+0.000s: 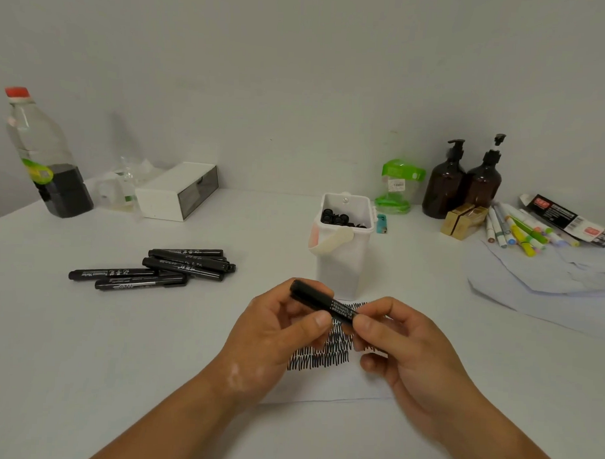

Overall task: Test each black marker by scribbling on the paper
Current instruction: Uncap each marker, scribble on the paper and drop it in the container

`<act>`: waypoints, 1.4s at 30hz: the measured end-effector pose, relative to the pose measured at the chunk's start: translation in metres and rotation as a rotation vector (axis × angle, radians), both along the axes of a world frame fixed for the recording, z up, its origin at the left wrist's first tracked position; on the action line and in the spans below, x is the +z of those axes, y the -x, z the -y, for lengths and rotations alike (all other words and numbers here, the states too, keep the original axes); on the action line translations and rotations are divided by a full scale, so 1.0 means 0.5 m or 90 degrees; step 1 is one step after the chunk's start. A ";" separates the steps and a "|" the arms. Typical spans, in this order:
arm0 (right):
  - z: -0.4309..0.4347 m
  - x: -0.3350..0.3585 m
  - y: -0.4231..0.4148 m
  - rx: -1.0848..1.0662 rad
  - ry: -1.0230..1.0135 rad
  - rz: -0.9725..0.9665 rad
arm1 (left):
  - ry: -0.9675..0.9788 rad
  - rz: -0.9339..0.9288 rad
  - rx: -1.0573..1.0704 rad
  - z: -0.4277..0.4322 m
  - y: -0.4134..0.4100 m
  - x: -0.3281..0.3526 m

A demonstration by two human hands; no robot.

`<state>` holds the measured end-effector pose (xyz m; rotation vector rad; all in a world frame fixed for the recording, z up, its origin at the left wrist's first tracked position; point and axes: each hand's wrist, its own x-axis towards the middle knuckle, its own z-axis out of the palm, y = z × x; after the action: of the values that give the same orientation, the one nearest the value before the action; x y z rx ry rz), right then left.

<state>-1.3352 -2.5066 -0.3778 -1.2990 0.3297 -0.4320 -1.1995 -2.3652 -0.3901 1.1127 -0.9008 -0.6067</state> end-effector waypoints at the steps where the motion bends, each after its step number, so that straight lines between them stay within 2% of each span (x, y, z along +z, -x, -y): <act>1: -0.002 0.000 -0.001 -0.004 0.027 -0.004 | -0.005 0.009 0.019 0.000 -0.002 0.001; 4: -0.011 0.000 0.000 0.008 0.136 -0.019 | -0.012 0.041 0.020 -0.004 -0.007 0.004; 7: -0.016 0.005 0.001 0.007 0.259 -0.043 | -0.014 0.017 -0.008 -0.009 -0.007 0.009; 12: -0.004 0.021 0.013 0.003 0.199 0.036 | -0.116 0.127 -0.011 -0.018 -0.009 0.022; 17: -0.003 0.020 0.020 0.045 0.319 0.051 | -0.160 0.171 -0.109 -0.023 -0.002 0.032; 21: 0.007 0.026 0.032 0.039 0.369 0.050 | -0.221 0.215 -0.127 -0.026 -0.005 0.035; 26: 0.066 0.038 0.050 -0.156 0.317 0.075 | -0.242 0.167 -0.037 -0.030 -0.020 0.033; 31: 0.108 0.122 0.059 -0.344 0.342 0.073 | -0.200 0.078 0.114 -0.029 -0.044 0.027; 34: 0.112 0.219 0.040 -0.381 0.444 0.075 | -0.184 0.064 0.153 -0.027 -0.051 0.023; 36: 0.117 0.284 0.018 -0.391 0.557 0.049 | -0.184 0.058 0.157 -0.026 -0.053 0.019; 42: 0.119 0.401 -0.096 -0.317 0.891 -0.166 | -0.200 0.068 0.163 -0.024 -0.062 0.013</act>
<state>-1.2871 -2.5660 -0.1772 -2.6664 0.6155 -1.0053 -1.1685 -2.3530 -0.3837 1.5299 -0.7520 -0.4895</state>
